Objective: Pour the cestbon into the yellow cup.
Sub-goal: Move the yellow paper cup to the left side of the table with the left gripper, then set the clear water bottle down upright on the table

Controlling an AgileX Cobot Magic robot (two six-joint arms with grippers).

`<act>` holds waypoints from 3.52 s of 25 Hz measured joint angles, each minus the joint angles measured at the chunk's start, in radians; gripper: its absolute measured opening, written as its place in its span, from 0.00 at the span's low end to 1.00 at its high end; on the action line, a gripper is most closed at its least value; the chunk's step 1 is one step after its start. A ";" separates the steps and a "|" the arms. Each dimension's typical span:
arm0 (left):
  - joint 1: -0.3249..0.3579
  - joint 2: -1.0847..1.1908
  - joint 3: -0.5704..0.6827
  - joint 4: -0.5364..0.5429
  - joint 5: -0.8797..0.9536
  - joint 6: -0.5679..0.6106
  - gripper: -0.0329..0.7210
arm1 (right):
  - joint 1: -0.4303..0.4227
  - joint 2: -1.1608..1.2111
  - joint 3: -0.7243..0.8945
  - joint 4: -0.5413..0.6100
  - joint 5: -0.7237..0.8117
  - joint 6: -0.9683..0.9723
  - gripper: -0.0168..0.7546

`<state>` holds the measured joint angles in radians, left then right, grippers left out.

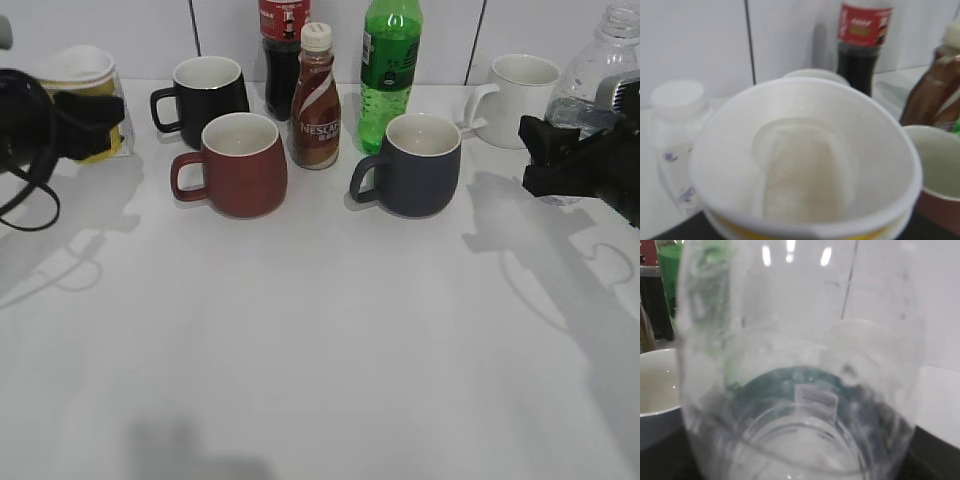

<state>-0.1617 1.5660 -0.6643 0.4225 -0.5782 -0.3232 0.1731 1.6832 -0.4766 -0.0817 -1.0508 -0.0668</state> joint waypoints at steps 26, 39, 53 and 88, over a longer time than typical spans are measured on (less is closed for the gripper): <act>0.029 0.412 -0.061 -0.082 -0.412 0.208 0.60 | 0.000 0.000 0.000 0.000 0.001 0.000 0.63; 0.029 0.412 -0.061 -0.036 -0.404 0.210 0.70 | 0.000 0.000 0.000 0.000 0.001 0.000 0.63; 0.029 0.412 -0.061 -0.036 -0.388 0.210 0.84 | 0.000 0.000 0.000 0.000 0.002 -0.001 0.63; 0.029 0.343 0.029 -0.053 -0.354 0.210 0.84 | 0.000 0.290 -0.181 0.076 0.009 -0.025 0.63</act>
<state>-0.1332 1.9088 -0.6353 0.3696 -0.9325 -0.1131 0.1731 1.9735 -0.6580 -0.0059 -1.0420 -0.0913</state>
